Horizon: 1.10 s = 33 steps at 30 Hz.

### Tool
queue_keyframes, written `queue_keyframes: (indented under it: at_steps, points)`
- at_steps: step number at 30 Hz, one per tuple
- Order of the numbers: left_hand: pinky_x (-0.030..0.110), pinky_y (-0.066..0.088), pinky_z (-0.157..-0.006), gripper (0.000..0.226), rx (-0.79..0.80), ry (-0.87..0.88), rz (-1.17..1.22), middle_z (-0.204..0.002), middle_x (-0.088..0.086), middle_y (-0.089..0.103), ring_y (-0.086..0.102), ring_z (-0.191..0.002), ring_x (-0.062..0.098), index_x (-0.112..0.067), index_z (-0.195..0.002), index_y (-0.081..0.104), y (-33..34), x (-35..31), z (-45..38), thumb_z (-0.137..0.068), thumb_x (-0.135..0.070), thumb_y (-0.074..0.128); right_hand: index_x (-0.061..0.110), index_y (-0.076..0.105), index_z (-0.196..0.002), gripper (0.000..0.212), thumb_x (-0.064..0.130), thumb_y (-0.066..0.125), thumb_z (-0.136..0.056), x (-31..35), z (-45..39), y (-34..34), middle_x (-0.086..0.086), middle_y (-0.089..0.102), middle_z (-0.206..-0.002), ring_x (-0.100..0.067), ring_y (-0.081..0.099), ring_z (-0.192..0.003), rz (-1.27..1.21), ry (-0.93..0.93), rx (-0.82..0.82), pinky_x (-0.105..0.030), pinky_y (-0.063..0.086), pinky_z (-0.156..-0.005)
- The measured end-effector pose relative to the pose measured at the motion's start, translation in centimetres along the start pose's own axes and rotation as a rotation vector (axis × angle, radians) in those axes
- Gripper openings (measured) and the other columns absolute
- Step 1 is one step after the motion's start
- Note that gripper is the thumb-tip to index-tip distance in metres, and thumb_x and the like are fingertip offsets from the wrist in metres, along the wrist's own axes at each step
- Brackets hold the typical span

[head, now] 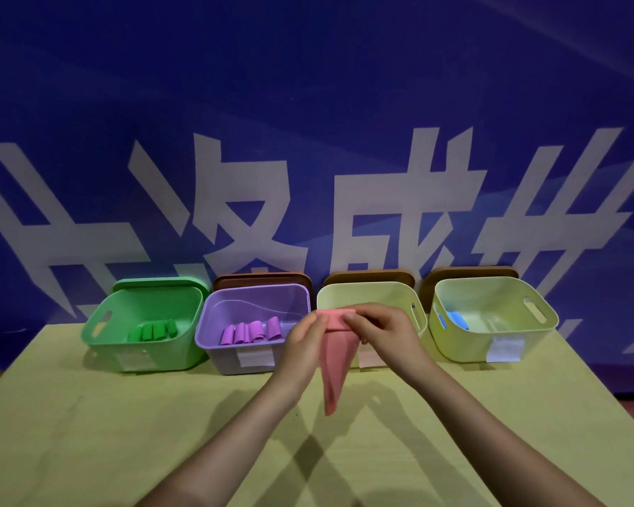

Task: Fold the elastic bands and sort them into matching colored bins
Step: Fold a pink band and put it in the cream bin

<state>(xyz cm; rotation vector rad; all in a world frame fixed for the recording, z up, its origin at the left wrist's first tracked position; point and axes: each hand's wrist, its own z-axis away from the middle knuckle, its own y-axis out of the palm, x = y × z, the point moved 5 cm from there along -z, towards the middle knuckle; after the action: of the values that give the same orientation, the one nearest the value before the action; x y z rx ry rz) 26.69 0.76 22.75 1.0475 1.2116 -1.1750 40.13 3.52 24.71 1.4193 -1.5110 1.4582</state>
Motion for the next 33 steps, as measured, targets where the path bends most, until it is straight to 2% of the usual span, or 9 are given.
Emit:
queue_keyframes:
  at_steps: [6,9,13,15,18,21,24,27,33]
  points:
    - [0.045,0.048,-0.095,0.021,-0.027,-0.019,0.127,-0.108,0.006,0.067,0.062,-0.107,0.024,-0.031,-0.101,0.061,0.7,0.2,0.0,-0.101,-0.034,0.04,0.009,0.075,-0.099,0.016,0.011,0.061,-0.092,0.1,-0.2,0.1,0.003,0.073,-0.086,0.005,0.062,-0.071,-0.143,0.073,-0.123,-0.012,0.045,-0.059]
    - [0.042,0.05,-0.09,0.018,-0.065,-0.008,0.146,-0.106,0.0,0.065,0.062,-0.103,0.021,-0.035,-0.101,0.059,0.9,0.3,0.0,-0.099,-0.041,0.042,0.009,0.075,-0.096,0.014,0.011,0.062,-0.091,0.4,-0.3,0.0,0.007,0.069,-0.074,0.005,0.059,-0.061,-0.192,0.1,-0.206,-0.011,0.044,-0.055]
    - [0.022,0.048,-0.068,0.018,-0.096,-0.004,0.094,-0.094,-0.01,0.063,0.06,-0.086,0.007,-0.035,-0.098,0.056,1.3,0.0,0.2,-0.098,-0.045,0.04,0.015,0.074,-0.085,0.015,0.013,0.061,-0.092,1.1,-0.2,-0.1,0.005,0.066,-0.065,0.001,0.054,-0.056,-0.207,0.086,-0.266,-0.014,0.045,-0.054]
    - [0.018,0.045,-0.063,0.019,-0.124,0.043,0.036,-0.087,-0.008,0.063,0.06,-0.08,0.008,-0.03,-0.096,0.057,1.4,-0.3,0.3,-0.098,-0.043,0.042,0.018,0.073,-0.081,0.018,0.014,0.061,-0.093,1.3,-0.2,0.0,0.005,0.065,-0.062,-0.002,0.054,-0.056,-0.223,0.081,-0.278,-0.015,0.045,-0.054]
    - [0.019,0.047,-0.06,0.017,-0.125,0.093,-0.024,-0.087,-0.003,0.063,0.061,-0.08,0.015,-0.025,-0.096,0.057,1.4,-0.4,0.3,-0.095,-0.041,0.051,0.021,0.073,-0.079,0.019,0.015,0.061,-0.093,1.2,-0.2,-0.1,0.005,0.065,-0.061,-0.004,0.054,-0.056,-0.236,0.092,-0.309,-0.017,0.047,-0.055]
    - [0.031,0.056,-0.063,0.012,-0.114,0.052,-0.057,-0.085,-0.006,0.062,0.061,-0.081,0.019,-0.029,-0.089,0.058,1.3,0.1,0.0,-0.09,-0.04,0.061,0.022,0.073,-0.077,0.021,0.015,0.061,-0.092,0.8,-0.2,-0.1,0.002,0.064,-0.061,-0.005,0.053,-0.055,-0.237,0.113,-0.334,-0.018,0.046,-0.054]
    - [0.014,0.041,-0.055,0.012,-0.115,0.121,-0.162,-0.075,-0.004,0.062,0.056,-0.068,0.011,-0.023,-0.083,0.061,0.8,-0.1,-0.4,-0.091,-0.032,0.061,0.016,0.073,-0.077,0.019,0.014,0.062,-0.092,0.4,-0.4,-0.3,0.008,0.061,-0.055,-0.002,0.051,-0.051,-0.224,0.122,-0.354,-0.015,0.044,-0.051]
    - [0.016,0.037,-0.048,0.024,-0.09,0.11,-0.186,-0.066,0.005,0.059,0.053,-0.053,0.007,-0.013,-0.078,0.062,0.6,-0.3,-0.6,-0.093,-0.03,0.057,0.011,0.073,-0.077,0.018,0.013,0.061,-0.091,0.2,-0.5,-0.5,0.012,0.06,-0.052,-0.001,0.051,-0.05,-0.19,0.108,-0.365,-0.013,0.043,-0.05]
    - [0.028,0.044,-0.06,0.014,-0.084,0.05,-0.105,-0.082,0.005,0.065,0.059,-0.07,0.018,-0.023,-0.088,0.064,0.5,0.2,-0.9,-0.095,-0.031,0.055,0.018,0.074,-0.082,0.015,0.013,0.063,-0.09,-0.3,-0.5,-0.6,0.014,0.066,-0.061,-0.001,0.056,-0.056,-0.126,0.051,-0.384,-0.014,0.044,-0.053]
